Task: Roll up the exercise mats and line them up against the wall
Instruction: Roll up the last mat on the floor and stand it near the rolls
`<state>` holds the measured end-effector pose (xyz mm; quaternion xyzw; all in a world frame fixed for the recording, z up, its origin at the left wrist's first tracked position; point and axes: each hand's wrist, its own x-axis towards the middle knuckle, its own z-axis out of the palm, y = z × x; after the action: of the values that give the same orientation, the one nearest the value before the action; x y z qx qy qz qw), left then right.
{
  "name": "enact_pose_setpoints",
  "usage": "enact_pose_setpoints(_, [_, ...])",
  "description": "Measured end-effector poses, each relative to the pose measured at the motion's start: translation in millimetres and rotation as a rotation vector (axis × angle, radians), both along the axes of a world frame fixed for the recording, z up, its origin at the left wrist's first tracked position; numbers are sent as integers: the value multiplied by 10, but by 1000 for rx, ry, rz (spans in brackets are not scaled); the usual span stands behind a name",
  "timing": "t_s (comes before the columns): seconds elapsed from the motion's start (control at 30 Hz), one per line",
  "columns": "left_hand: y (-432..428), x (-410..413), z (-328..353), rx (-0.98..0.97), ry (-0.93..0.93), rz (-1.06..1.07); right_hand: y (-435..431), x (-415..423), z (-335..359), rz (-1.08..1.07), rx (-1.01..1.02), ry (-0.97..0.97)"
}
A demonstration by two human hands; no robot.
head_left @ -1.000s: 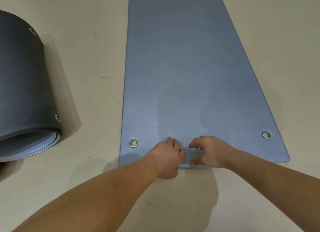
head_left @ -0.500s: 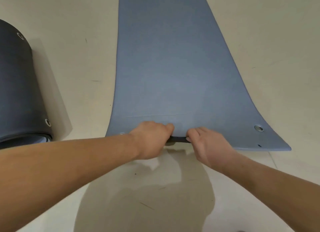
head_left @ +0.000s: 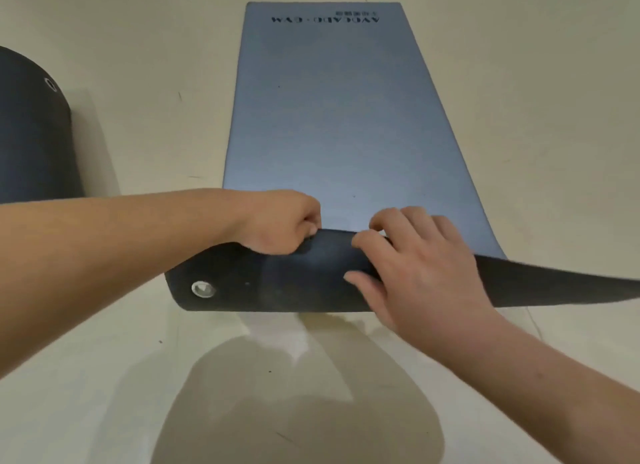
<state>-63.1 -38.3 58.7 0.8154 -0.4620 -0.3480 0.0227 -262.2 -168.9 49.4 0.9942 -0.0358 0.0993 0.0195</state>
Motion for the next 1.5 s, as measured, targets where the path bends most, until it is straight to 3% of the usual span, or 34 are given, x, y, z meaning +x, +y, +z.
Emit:
enact_pose_setpoints(0.23, [-240,232,166,-229,-469,28,-105,76,-526,-124,-184,287])
enact_pose_setpoints(0.33, [-150,-13,102,-441,-734,-161,-362,274,-646,-82,-173,358])
enact_pose_setpoints(0.4, [-17,-215,-80,-361,-766,-285,-525,434,-616,-36,-155,394])
enact_pose_setpoints(0.47, [122,-292,-334,-82,-699,-262,-634,609,-498,1,-149,430])
enact_pose_setpoints(0.53, [196,-289,-566,42,-643,-187,-649,760,-352,-25,-182,470])
enact_pose_setpoints(0.67, [53,-151,-766,-29,-584,-80,-509,886,-235,-83,-300,545])
enact_pose_setpoints(0.83, [-48,-74,-900,-10,-596,-103,-380,878,-356,-210,-172,634])
enact_pose_setpoints(1.07, [8,11,-1000,-24,-561,-100,-518,647,-781,-208,-162,439])
enact_pose_setpoints(1.2, [-13,2,-929,-1,-493,-95,-613,699,-759,-206,-91,514])
enact_pose_setpoints(1.37, [26,-41,-639,31,-288,-96,-614,667,-543,-134,6,614])
enact_pose_setpoints(1.5, [70,-126,-305,116,-19,-99,-574,566,-158,-65,212,847])
